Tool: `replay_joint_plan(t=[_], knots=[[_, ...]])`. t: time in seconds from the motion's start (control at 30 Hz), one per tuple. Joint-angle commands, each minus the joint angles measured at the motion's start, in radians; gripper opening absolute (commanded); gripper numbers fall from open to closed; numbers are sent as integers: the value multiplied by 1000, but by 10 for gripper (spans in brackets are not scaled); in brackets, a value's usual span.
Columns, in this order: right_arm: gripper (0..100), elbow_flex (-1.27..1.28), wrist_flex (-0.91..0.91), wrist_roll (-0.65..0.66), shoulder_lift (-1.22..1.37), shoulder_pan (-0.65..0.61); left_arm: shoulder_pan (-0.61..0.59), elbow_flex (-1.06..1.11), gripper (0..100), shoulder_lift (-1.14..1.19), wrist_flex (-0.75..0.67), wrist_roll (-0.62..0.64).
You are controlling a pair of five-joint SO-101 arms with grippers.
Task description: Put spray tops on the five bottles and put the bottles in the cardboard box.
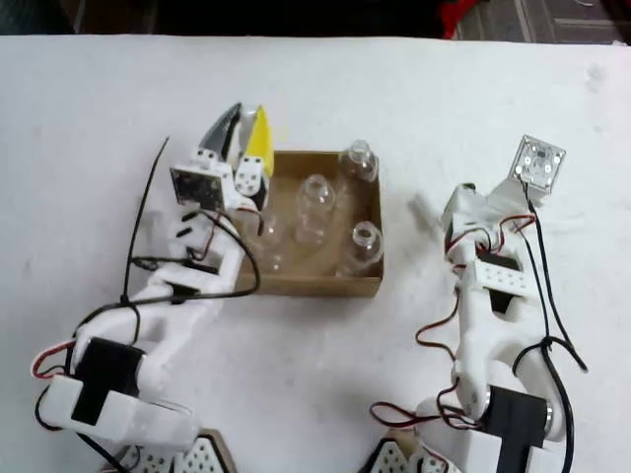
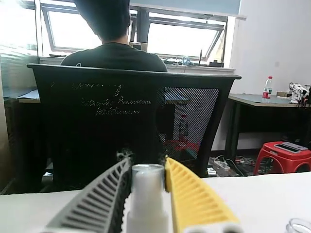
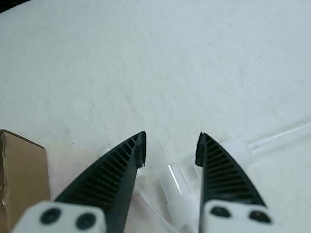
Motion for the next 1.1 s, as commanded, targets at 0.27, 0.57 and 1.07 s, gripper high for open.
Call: replay_joint_plan(t=[0.27, 0.57, 1.07], knots=[[149, -8, -24, 14, -1, -12, -18, -11, 199, -18, 49, 138], [149, -8, -24, 14, -1, -12, -30, -11, 199, -337, 373, 146], [149, -8, -24, 14, -1, -12, -42, -588, 199, -461, 1620, 143]])
